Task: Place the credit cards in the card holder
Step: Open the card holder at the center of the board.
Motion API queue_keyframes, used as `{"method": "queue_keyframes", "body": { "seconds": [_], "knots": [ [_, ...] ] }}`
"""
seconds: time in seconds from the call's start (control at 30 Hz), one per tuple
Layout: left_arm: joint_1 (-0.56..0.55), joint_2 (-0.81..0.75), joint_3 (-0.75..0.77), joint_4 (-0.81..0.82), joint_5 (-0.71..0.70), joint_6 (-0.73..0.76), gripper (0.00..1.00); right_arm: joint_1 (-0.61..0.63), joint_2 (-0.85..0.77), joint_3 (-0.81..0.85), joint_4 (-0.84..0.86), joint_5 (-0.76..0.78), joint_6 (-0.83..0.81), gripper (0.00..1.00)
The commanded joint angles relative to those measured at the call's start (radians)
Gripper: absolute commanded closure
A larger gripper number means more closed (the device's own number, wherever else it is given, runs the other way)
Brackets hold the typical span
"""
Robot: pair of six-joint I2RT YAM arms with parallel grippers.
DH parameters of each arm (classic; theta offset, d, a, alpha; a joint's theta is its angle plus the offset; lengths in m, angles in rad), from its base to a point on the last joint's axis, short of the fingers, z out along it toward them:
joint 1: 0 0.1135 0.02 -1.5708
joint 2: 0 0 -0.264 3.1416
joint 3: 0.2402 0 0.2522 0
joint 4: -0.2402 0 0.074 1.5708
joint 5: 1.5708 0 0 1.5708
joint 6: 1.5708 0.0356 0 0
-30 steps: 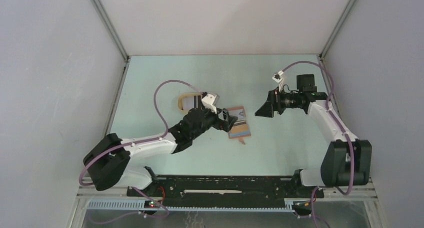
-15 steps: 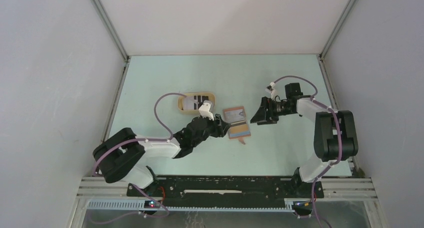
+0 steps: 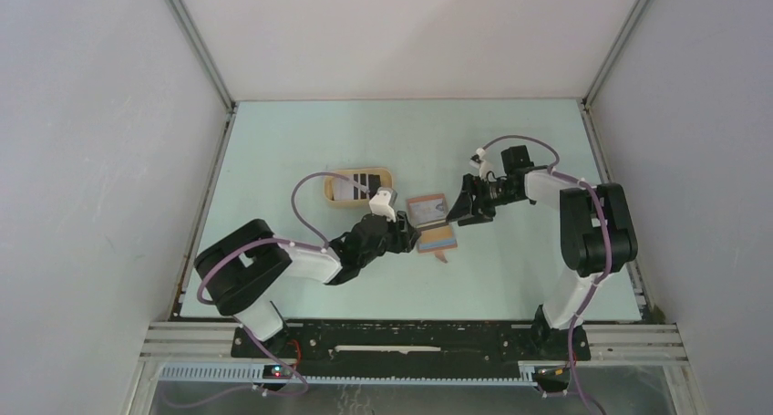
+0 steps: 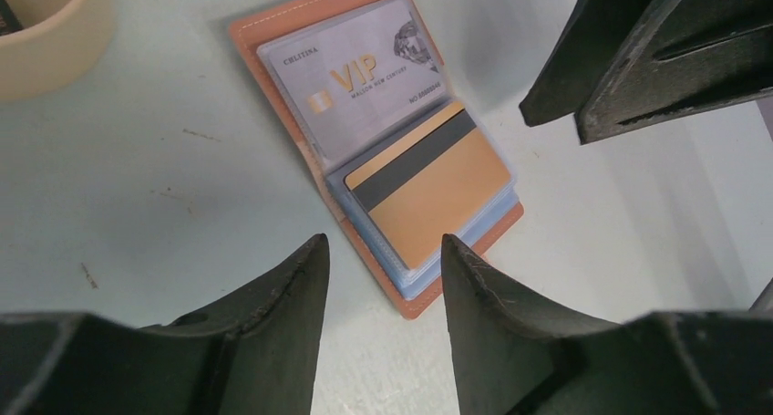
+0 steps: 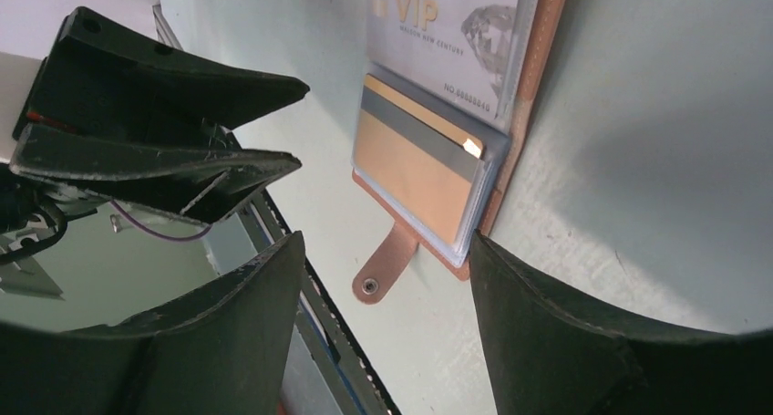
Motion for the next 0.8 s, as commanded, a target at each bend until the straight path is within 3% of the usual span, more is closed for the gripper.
{"method": "queue_keyframes", "body": {
  "seconds": [0.0, 0.77],
  "knots": [
    [-0.001, 0.025, 0.063, 0.03, 0.011, -0.009, 0.45, 0.014, 0.041, 0.039, 0.013, 0.003, 0.023, 0.26],
    [0.012, 0.127, 0.123, 0.031, 0.111, -0.038, 0.45, 0.023, 0.13, 0.067, -0.036, -0.026, 0.023, 0.32]
  ]
}}
